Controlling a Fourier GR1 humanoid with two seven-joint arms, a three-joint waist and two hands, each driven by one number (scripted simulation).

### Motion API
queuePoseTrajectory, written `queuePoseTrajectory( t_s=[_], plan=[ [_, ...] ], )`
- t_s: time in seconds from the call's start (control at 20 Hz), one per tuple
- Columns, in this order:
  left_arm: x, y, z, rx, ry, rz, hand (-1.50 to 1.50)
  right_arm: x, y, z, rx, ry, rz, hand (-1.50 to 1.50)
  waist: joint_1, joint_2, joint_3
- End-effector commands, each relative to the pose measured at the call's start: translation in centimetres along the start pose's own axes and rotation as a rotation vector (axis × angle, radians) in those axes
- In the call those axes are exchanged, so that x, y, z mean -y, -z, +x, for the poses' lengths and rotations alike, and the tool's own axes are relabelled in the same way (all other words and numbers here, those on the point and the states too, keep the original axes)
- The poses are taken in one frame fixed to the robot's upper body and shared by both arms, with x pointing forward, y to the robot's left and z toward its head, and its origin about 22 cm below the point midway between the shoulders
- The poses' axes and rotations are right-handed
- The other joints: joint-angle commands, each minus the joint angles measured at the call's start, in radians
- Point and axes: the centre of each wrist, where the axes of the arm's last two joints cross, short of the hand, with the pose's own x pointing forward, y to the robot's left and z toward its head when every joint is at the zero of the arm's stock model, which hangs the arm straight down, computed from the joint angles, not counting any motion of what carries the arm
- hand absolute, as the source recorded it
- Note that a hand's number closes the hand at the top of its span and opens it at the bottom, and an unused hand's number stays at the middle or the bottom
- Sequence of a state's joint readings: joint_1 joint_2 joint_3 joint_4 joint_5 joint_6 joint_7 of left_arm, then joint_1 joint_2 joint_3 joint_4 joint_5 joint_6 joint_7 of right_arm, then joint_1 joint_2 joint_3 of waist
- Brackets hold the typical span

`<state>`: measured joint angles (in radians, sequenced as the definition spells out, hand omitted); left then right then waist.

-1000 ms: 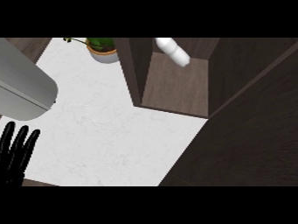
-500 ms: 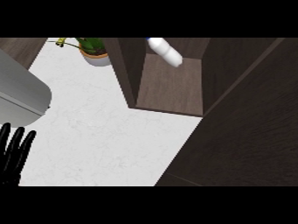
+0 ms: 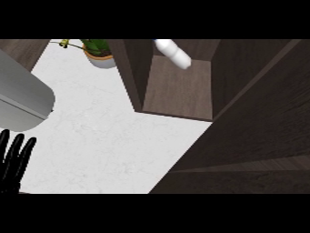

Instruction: Pick up the bottled water, place it into the cabinet and close the cabinet

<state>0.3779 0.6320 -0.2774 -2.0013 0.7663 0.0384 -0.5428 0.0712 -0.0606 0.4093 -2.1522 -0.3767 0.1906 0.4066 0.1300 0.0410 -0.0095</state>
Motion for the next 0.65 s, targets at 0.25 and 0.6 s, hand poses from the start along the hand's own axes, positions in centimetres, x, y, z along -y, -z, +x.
queuePoseTrajectory(
  t_s=[0.25,0.6],
  plan=[
    [-0.9,-0.1,-0.2,-0.012,-0.011,-0.005,-1.50,3.2,10.6,0.6,-0.017,0.068,-0.252,1.50,0.018,-0.008,0.005],
    [-0.6,-0.1,-0.2,-0.018,-0.009,0.003,-1.50,5.0,19.1,2.4,-0.053,0.078,-0.300,1.50,0.000,-0.016,0.009]
  ],
)
